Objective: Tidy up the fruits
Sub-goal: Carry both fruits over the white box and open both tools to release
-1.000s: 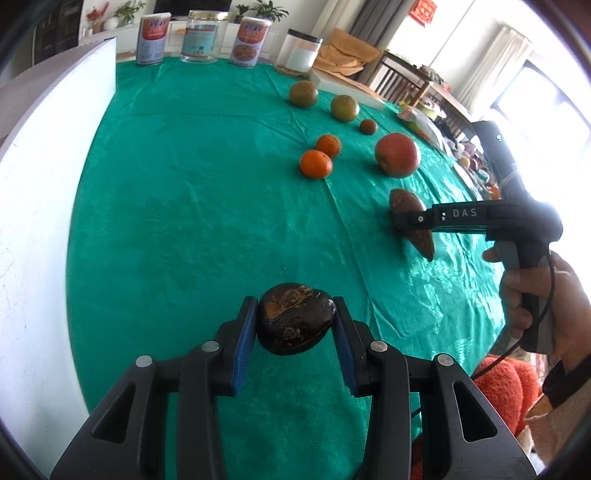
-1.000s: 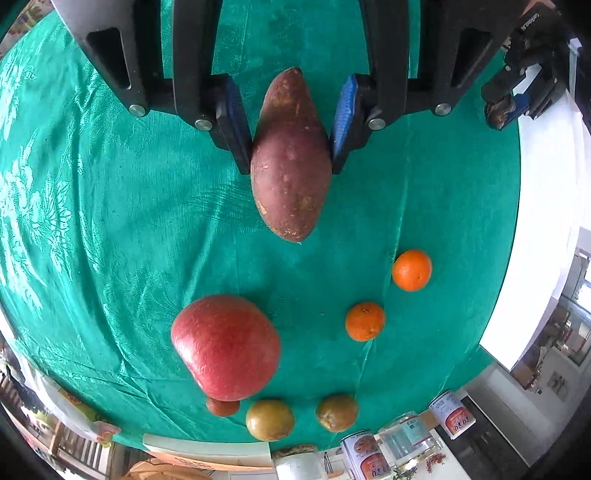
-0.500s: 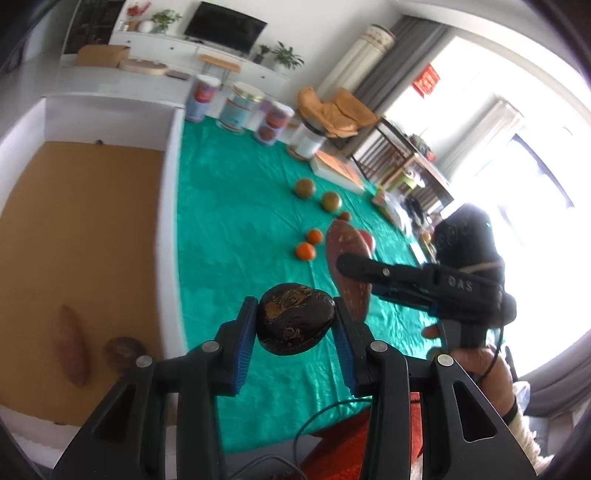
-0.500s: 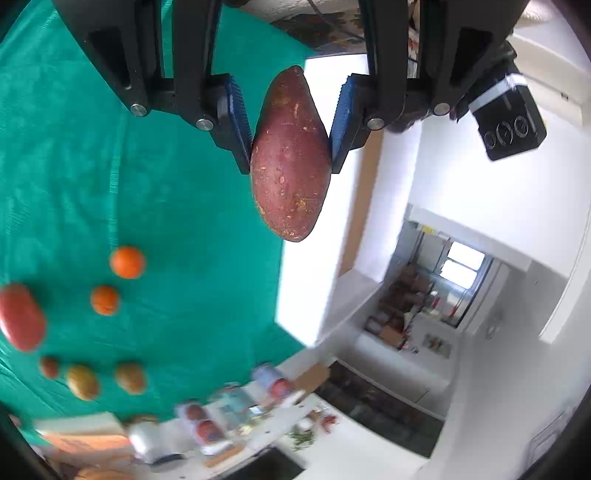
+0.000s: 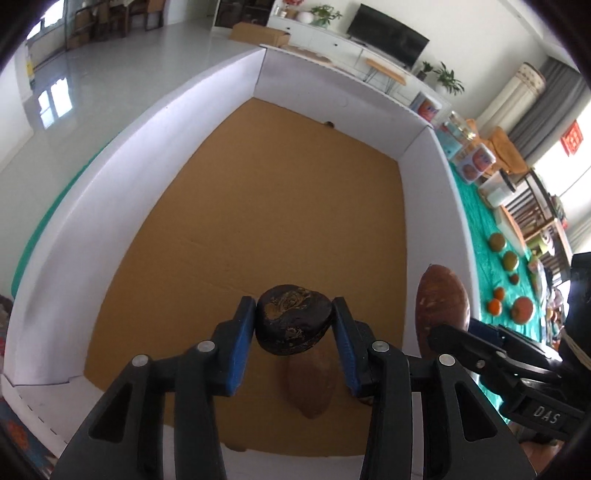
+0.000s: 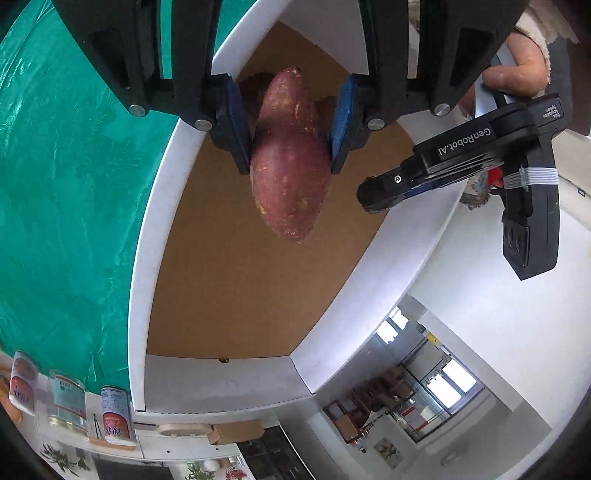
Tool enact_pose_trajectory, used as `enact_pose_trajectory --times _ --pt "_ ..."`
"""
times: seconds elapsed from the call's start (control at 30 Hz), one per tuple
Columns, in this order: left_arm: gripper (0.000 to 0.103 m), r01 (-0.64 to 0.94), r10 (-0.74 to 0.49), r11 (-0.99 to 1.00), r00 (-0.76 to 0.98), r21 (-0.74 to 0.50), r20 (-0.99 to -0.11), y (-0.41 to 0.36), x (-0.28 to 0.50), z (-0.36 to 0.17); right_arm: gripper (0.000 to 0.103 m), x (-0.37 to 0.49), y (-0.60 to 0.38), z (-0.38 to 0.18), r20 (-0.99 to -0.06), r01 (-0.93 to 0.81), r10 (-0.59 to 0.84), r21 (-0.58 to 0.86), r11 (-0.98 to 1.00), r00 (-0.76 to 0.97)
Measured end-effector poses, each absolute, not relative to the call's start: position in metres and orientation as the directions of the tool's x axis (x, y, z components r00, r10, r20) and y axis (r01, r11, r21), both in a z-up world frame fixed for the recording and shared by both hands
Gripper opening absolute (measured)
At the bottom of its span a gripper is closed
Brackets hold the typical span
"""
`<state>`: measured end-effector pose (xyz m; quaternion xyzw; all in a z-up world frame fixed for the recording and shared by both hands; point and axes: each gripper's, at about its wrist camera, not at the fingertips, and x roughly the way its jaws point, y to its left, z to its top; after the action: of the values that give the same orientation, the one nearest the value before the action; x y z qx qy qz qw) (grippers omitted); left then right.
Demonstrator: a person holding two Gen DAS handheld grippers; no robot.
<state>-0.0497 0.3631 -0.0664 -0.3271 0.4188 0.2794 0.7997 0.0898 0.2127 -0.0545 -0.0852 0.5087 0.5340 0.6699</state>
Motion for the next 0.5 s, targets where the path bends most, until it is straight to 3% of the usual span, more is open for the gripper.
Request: enact_pose_trajectory --times 0.17,0.23,0.27,0.33,0.5 --pt "0.069 -0.691 0.218 0.659 0.553 -0.297 -0.804 0.344 -0.042 -0.043 0.054 0.102 0.162 -0.005 -0.671 -0.810 0.740 0.409 0.420 0.044" --pt "0.080 -0.651 0.226 0.695 0.600 -0.304 -0.768 0.327 -0.033 -0.028 0.075 0.105 0.129 0.012 -0.640 -0.820 0.757 0.356 0.448 0.136" --pt "0.085 -0.625 0.222 0.717 0.624 -0.308 -0.749 0.316 -0.028 -0.020 0.081 0.106 0.113 0.015 -0.630 -0.820 0.751 0.316 0.478 0.195" --pt "0.086 -0.545 0.178 0.774 0.676 -0.322 -0.715 0.287 -0.012 -0.007 0.094 0.113 0.072 0.011 -0.633 -0.790 0.706 0.236 0.566 0.317" --pt "0.090 -0.294 -0.034 0.892 0.714 -0.344 -0.699 0.196 0.042 -0.003 0.095 0.147 -0.028 -0.039 -0.728 -0.608 0.442 0.044 0.793 0.524"
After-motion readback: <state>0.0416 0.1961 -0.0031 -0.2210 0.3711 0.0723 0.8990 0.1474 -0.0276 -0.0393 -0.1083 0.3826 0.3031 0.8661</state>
